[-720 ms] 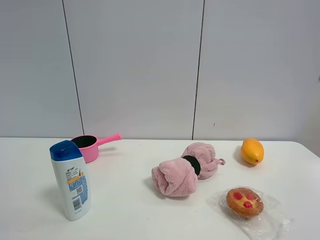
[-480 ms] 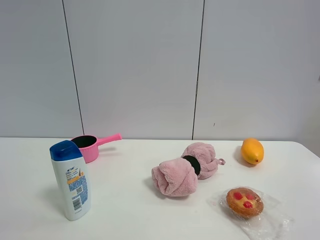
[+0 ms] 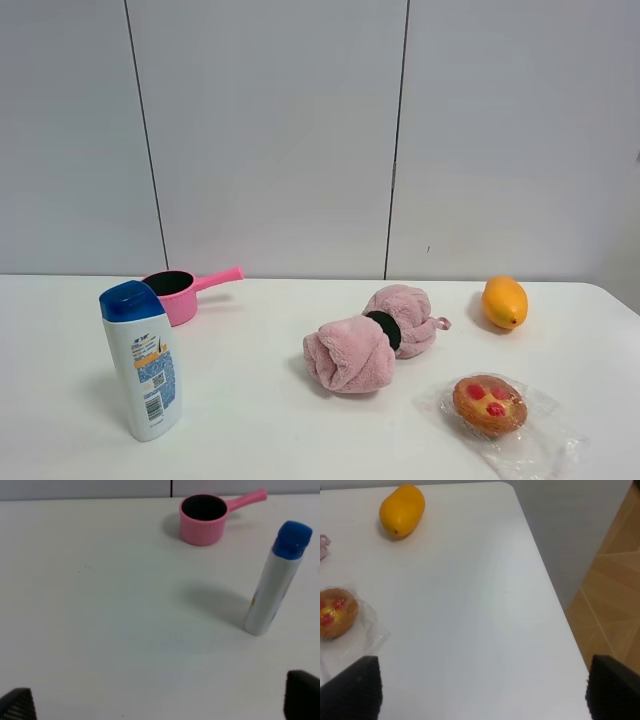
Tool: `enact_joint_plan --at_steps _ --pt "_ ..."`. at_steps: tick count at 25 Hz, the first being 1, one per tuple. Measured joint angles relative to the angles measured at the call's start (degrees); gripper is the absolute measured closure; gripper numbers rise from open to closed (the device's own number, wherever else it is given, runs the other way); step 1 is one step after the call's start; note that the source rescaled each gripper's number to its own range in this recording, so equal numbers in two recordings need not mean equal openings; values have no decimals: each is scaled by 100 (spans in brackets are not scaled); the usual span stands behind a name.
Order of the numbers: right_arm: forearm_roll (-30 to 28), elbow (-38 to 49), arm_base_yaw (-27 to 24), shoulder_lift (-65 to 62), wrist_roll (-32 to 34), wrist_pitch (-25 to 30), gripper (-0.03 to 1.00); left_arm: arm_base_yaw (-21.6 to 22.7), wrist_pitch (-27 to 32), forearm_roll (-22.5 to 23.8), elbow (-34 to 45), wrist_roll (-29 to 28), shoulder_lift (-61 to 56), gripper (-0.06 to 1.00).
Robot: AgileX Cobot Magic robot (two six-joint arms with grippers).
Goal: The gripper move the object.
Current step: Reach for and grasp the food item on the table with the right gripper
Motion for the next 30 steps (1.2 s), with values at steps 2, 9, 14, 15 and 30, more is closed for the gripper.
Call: enact_joint_plan --at_steps 2,9,14,15,30 --pt "0 0 0 0 0 0 19 0 0 0 0 0 0 -6" --pt "0 0 0 0 0 0 19 0 0 0 0 0 0 -6" --pt "0 0 0 0 0 0 19 0 0 0 0 0 0 -6" --pt "0 0 0 0 0 0 19 0 0 0 0 0 0 -6" --pt "7 -748 0 1215 -19 256 19 0 0 0 0 0 0 -6"
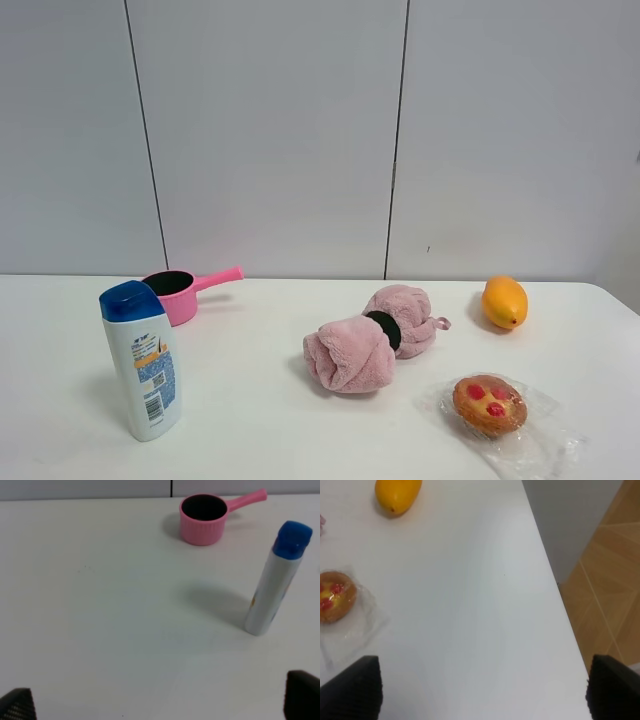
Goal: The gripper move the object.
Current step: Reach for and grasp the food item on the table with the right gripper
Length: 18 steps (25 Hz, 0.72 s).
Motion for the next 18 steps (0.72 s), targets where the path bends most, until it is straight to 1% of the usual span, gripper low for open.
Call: enact_joint_plan --at_steps 6,9,13,16,18 --pt "0 -1132 0 1044 -116 121 19 0 0 0 0 0 0 -6" --pt "188 -1819 0 1568 -263 232 19 0 0 0 0 0 0 -6" --pt "496 -2786 0 2450 -444 647 19 0 0 0 0 0 0 -6" --pt "617 -3314 0 3208 -585 673 19 0 0 0 0 0 0 -6" --pt "666 -3519 0 3638 -699 686 19 0 0 0 0 0 0 -6"
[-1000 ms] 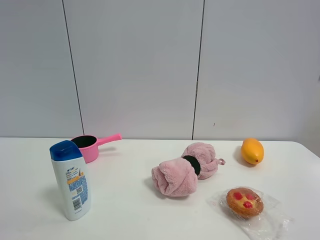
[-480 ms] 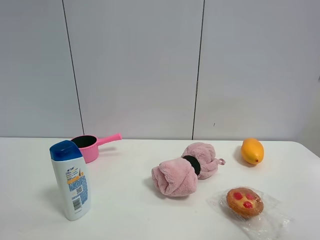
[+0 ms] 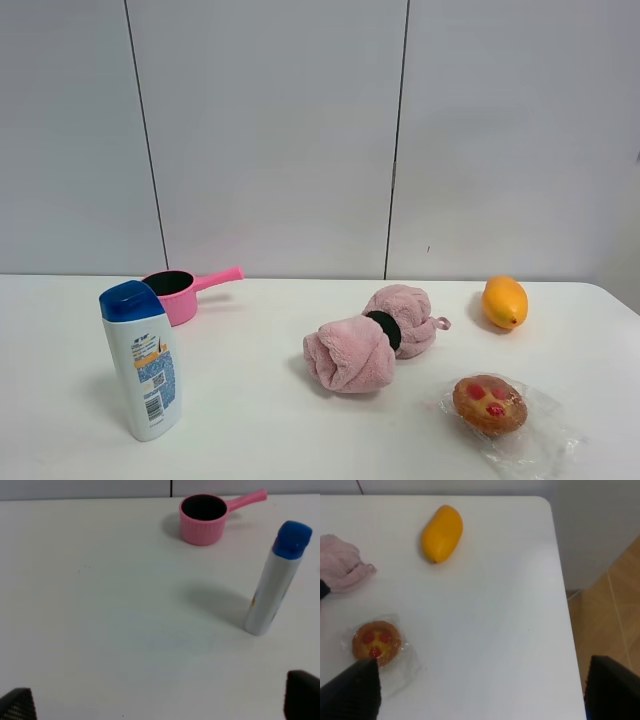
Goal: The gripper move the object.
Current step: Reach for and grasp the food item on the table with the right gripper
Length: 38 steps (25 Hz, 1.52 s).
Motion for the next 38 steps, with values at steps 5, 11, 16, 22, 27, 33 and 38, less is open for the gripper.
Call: enact_joint_plan --at_steps 5,11,16,22,27,33,38 --pt "515 -139 0 994 -186 40 19 0 0 0 0 0 0 -6" --pt "1082 -139 0 1895 -686 41 19 0 0 0 0 0 0 -6" --pt "1202 -144 65 2407 -1096 36 19 0 0 0 0 0 0 -6" --pt "1100 -144 976 3031 -1246 -268 19 0 0 0 0 0 0 -6" --pt "574 -145 1773 3607 -1013 -796 19 0 0 0 0 0 0 -6" --pt "366 -156 2071 4411 -848 -1021 19 0 0 0 0 0 0 -6" --pt "352 -156 2071 5069 -830 -1062 19 0 0 0 0 0 0 -6"
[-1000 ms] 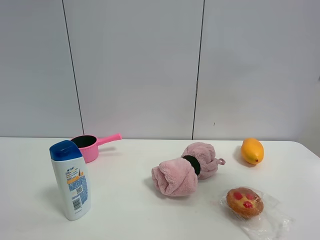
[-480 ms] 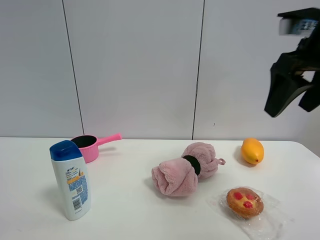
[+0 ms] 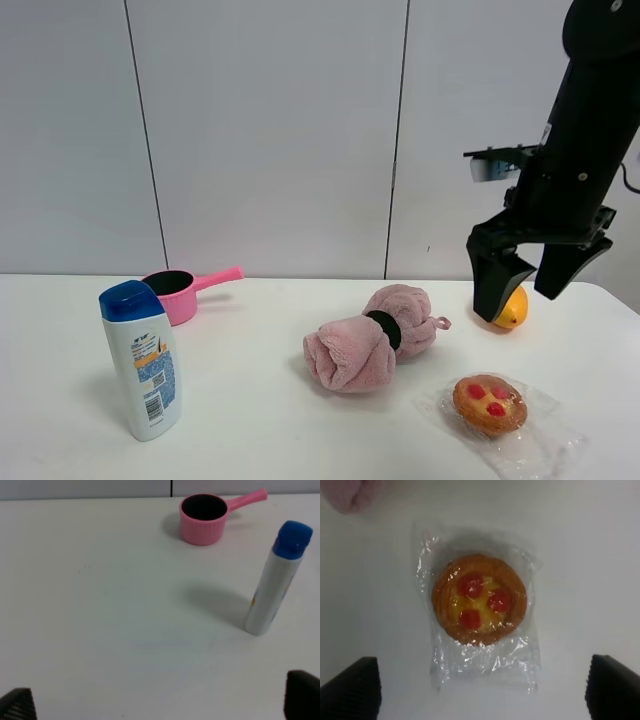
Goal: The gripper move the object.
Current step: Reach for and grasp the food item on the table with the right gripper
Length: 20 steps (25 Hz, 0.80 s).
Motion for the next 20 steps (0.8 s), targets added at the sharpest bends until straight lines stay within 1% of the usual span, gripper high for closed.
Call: enact_joint_plan --at_steps 5,10,13,16,20 --pt "-13 0 5 528 0 -111 19 0 0 0 0 0 0 -6" --pt "-204 0 95 869 -64 -137 19 0 0 0 0 0 0 -6" --pt "-308 0 184 1021 -75 -192 19 0 0 0 0 0 0 -6" --pt "-401 0 301 1132 -81 -372 19 0 0 0 0 0 0 -6" --pt "-401 -5 478 1267 -81 -513 19 0 0 0 0 0 0 -6"
